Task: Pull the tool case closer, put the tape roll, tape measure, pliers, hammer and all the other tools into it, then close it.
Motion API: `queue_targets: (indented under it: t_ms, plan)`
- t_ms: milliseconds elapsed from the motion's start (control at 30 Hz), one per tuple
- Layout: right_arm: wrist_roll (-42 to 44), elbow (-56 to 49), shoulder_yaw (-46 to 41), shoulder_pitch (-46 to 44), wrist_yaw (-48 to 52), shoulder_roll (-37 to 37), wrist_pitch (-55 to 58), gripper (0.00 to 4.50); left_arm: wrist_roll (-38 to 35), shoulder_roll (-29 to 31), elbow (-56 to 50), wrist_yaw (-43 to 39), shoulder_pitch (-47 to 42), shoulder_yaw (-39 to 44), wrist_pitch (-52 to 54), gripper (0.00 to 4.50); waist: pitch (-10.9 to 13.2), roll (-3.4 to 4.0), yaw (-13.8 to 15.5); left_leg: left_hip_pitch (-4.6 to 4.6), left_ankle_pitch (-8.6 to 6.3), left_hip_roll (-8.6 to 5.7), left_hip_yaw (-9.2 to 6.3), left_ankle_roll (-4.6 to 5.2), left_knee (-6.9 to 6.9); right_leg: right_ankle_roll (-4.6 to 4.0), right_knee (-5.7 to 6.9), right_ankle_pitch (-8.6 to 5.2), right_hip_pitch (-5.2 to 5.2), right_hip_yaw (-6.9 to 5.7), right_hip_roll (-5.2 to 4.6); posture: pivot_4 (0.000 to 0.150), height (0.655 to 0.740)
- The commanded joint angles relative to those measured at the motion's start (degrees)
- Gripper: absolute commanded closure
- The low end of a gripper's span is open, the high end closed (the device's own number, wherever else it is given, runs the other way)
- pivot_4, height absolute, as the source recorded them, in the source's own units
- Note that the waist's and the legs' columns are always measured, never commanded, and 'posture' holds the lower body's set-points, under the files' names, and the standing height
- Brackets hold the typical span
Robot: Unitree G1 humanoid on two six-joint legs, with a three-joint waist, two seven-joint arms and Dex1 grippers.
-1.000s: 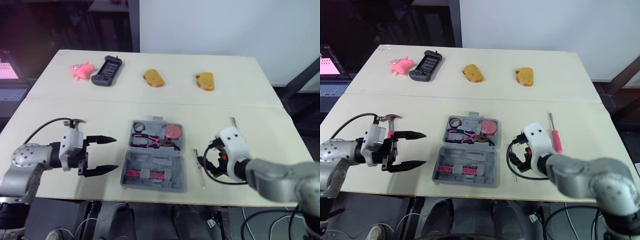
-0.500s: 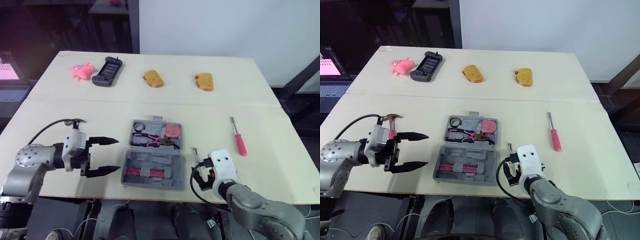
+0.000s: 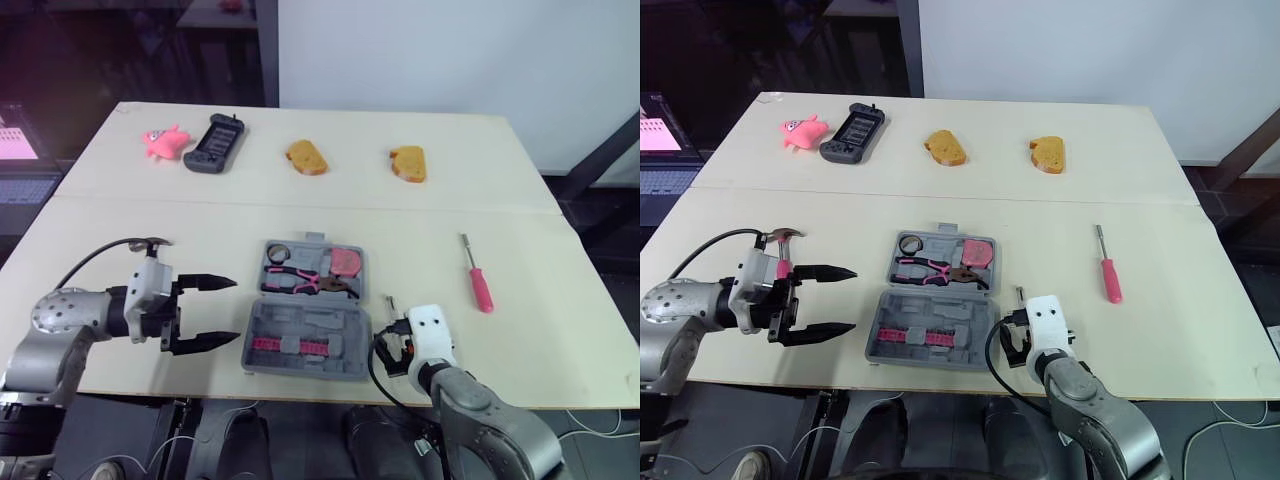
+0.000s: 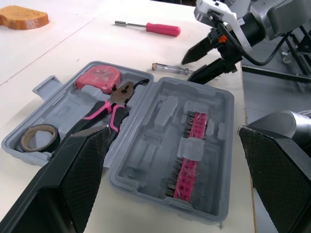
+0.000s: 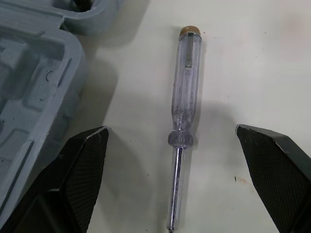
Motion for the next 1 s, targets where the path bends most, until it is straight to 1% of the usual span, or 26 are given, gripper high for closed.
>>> queue_targets:
  t_ms: [33, 67, 100, 133, 300, 333, 367, 533, 633, 733, 800, 867, 933, 967, 1000]
  plan:
    - [-1.28, 1.62, -2.53, 1.3, 1.49, 1.58, 1.68, 0.06, -0.59, 0.8, -1.07, 0.13, -0.23, 1.4, -0.14, 0.0, -0.04, -0.06, 0.01, 0.0, 0.0, 0.0, 0.0, 0.0, 0.02, 0.0, 0.0, 0.0, 0.01, 0.0, 0.0, 0.15, 0.7395]
    - [-1.3, 1.96, -3.21, 1.29, 1.85, 2.24, 1.91, 0.58, -0.57, 0.79, -1.1, 0.15, -0.19, 1.38, -0.13, 0.0, -0.07, -0.12, 0.02, 0.0, 0.0, 0.0, 0.0, 0.0, 0.02, 0.0, 0.0, 0.0, 0.02, 0.0, 0.0, 0.15, 0.7395]
    - [-1.67, 2.23, -3.67, 1.21, 2.12, 2.59, 2.32, 0.84, -0.56, 0.79, -1.15, 0.2, -0.17, 1.35, -0.09, 0.0, -0.1, -0.15, 0.05, 0.0, 0.0, 0.0, 0.0, 0.0, 0.02, 0.0, 0.0, 0.0, 0.02, 0.0, 0.0, 0.15, 0.7395]
    - [-2.23, 2.33, -3.78, 1.09, 2.54, 2.63, 2.73, 1.28, -0.56, 0.8, -1.2, 0.22, -0.17, 1.33, -0.05, 0.0, -0.1, -0.16, 0.05, 0.0, 0.0, 0.0, 0.0, 0.0, 0.02, 0.0, 0.0, 0.0, 0.02, 0.0, 0.0, 0.15, 0.7395]
    - [-4.93, 1.6, -3.69, 1.37, 4.14, 3.25, 4.21, 3.78, -0.6, 0.83, -1.26, 0.36, -0.28, 1.32, 0.07, 0.0, -0.13, -0.16, 0.03, 0.03, 0.0, 0.0, 0.0, 0.0, 0.01, 0.0, 0.0, 0.0, 0.03, -0.01, 0.0, 0.15, 0.7395]
    - [-5.43, 1.52, -3.62, 1.42, 4.41, 3.38, 4.3, 4.2, -0.6, 0.83, -1.26, 0.37, -0.27, 1.31, 0.07, 0.0, -0.14, -0.17, 0.03, 0.03, 0.0, 0.0, -0.01, 0.0, 0.0, 0.0, 0.0, 0.0, 0.03, 0.0, 0.0, 0.15, 0.7395]
    - [-5.91, 1.42, -3.64, 1.45, 4.69, 3.57, 4.43, 4.37, -0.63, 0.85, -1.29, 0.37, -0.26, 1.33, 0.09, 0.0, -0.14, -0.17, 0.03, 0.03, 0.0, 0.0, -0.01, 0.0, 0.0, 0.0, 0.0, 0.0, 0.04, -0.01, 0.0, 0.15, 0.7395]
    - [-9.59, -0.28, -0.95, -0.13, 7.76, 2.37, 2.41, 4.37, -0.65, 0.95, -1.34, 0.34, -0.16, 1.37, 0.18, 0.0, -0.14, -0.17, 0.02, 0.03, 0.0, 0.0, 0.0, 0.0, 0.01, 0.0, 0.0, 0.0, 0.04, -0.01, 0.0, 0.15, 0.7395]
    - [-12.13, -2.06, 0.89, -1.58, 10.32, -0.3, 2.44, 4.37, -0.64, 0.98, -1.18, 0.37, -0.2, 1.47, 0.17, 0.0, -0.13, -0.16, -0.14, 0.03, 0.0, 0.0, 0.0, 0.0, 0.01, 0.0, 0.0, 0.0, 0.03, 0.0, 0.0, 0.15, 0.7395]
    - [-12.72, -5.69, 0.08, -4.92, 14.42, -4.96, 4.63, 4.37, -1.16, 1.26, -1.02, 0.04, 0.08, 2.01, 0.35, 0.0, -0.09, -0.09, -0.12, 0.02, 0.0, 0.0, 0.0, 0.0, 0.0, 0.01, 0.0, 0.0, 0.01, 0.0, 0.0, 0.15, 0.7395]
    - [-10.17, -9.05, -2.61, -9.16, 19.33, -9.14, 8.27, 4.37, -1.52, 1.66, -0.59, -0.57, 0.25, 2.44, 0.19, 0.0, -0.08, -0.08, -0.1, 0.0, 0.0, 0.0, 0.01, 0.0, 0.02, 0.01, 0.0, 0.01, 0.01, 0.0, -0.01, 0.15, 0.7395]
    - [-3.28, -12.74, -4.4, -18.81, 30.1, -17.01, 14.07, 4.37, -2.33, 1.56, 0.74, -2.04, 0.23, 3.33, -0.92, 0.0, 0.04, 0.12, -0.2, 0.01, 0.0, 0.0, 0.02, -0.01, 0.09, 0.02, 0.01, 0.02, 0.02, 0.02, -0.01, 0.15, 0.7395]
    - [0.98, -13.67, -4.81, -25.23, 35.77, -21.07, 18.26, 4.37, -2.51, 1.32, 1.84, -2.64, -0.14, 3.68, -1.58, 0.0, 0.06, 0.16, -0.05, 0.03, 0.01, 0.0, 0.03, -0.02, 0.1, 0.05, 0.03, 0.05, 0.02, 0.04, 0.0, 0.15, 0.7395]
    - [3.88, -13.43, -4.54, -29.96, 39.24, -22.97, 21.09, 4.37, -2.3, 1.34, 2.75, -3.07, -0.29, 3.8, -2.02, 0.0, 0.05, 0.17, 0.01, 0.03, 0.01, 0.0, -0.01, -0.01, 0.03, 0.05, 0.04, 0.05, 0.0, 0.0, 0.01, 0.15, 0.7395]
    - [7.8, -12.79, -2.82, -37.35, 44.4, -25.14, 25.07, 4.37, -2.14, 1.34, 4.0, -3.91, -0.42, 4.03, -2.91, 0.0, 0.12, 0.27, 0.01, 0.05, 0.01, 0.01, -0.03, -0.01, -0.02, 0.06, 0.04, 0.03, 0.01, -0.03, 0.02, 0.15, 0.7395]
